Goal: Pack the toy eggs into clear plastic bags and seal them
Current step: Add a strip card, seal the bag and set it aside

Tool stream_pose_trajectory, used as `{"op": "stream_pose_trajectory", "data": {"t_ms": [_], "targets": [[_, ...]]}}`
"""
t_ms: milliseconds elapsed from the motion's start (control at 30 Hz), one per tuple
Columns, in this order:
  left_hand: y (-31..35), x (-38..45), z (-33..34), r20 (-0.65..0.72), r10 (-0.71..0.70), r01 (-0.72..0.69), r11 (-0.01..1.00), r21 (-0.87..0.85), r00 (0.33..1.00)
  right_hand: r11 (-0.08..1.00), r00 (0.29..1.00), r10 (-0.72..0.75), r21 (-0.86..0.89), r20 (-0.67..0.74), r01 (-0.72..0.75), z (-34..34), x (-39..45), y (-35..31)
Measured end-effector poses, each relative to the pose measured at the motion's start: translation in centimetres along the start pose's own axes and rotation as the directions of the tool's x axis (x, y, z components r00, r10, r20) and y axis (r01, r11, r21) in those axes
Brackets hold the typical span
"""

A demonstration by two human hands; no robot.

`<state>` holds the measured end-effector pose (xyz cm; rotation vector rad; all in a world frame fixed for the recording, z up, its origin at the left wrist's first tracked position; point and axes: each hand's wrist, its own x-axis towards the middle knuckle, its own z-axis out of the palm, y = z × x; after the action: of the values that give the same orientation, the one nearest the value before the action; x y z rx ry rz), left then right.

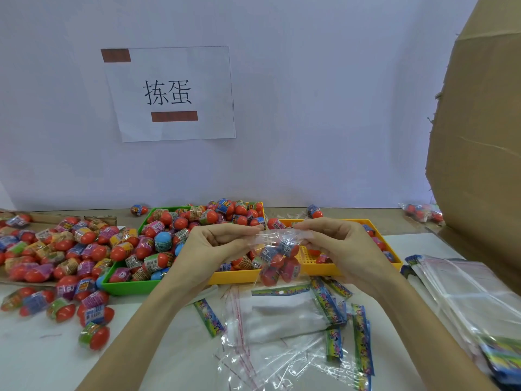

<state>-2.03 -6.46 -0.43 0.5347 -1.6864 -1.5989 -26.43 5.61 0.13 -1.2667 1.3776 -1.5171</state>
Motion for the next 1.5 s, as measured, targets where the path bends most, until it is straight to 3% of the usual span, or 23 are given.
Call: {"op": "stream_pose_trajectory", "data": {"t_ms": [167, 367, 567, 1067, 1333, 1500], "targets": [[0.0, -0.1, -0.3, 0.073, 0.065, -0.069, 0.996, 0.053, 0.995, 0.997, 1.0, -0.001, -0.079, -0.024, -0.001, -0.2, 0.1, 0.2], [0.1, -0.4, -0.5, 0.111, 0.155, -0.169, 0.977, 0.132, 0.982, 1.0, 1.0, -0.021, -0.021, -0.015, 0.021, -0.3, 0.2, 0.2], [0.2, -0.4, -0.8, 0.136, 0.175, -0.2, 0.961, 0.189, 0.975, 0.991, 0.999, -0.036, -0.128, -0.024, 0.032, -0.7, 0.2, 0.4], [0.6, -0.7, -1.1, 0.174, 0.154, -0.214, 0.886, 0.412, 0.973, 0.961, 0.987, -0.15, -0.224, 0.062, 0.16, -0.7, -0.2, -0.1], [0.7, -0.6, -1.4, 0.2, 0.052, -0.145, 0.862, 0.486, 0.978, 0.951, 0.992, -0.091, -0.287, 0.092, 0.114, -0.9, -0.2, -0.3], [0.4, 0.0, -0.6, 0.04, 0.086, -0.095, 0.905, 0.415, 0.995, 0.966, 0.993, -0.075, -0.239, 0.087, 0.094, -0.6, -0.2, -0.1]]}}
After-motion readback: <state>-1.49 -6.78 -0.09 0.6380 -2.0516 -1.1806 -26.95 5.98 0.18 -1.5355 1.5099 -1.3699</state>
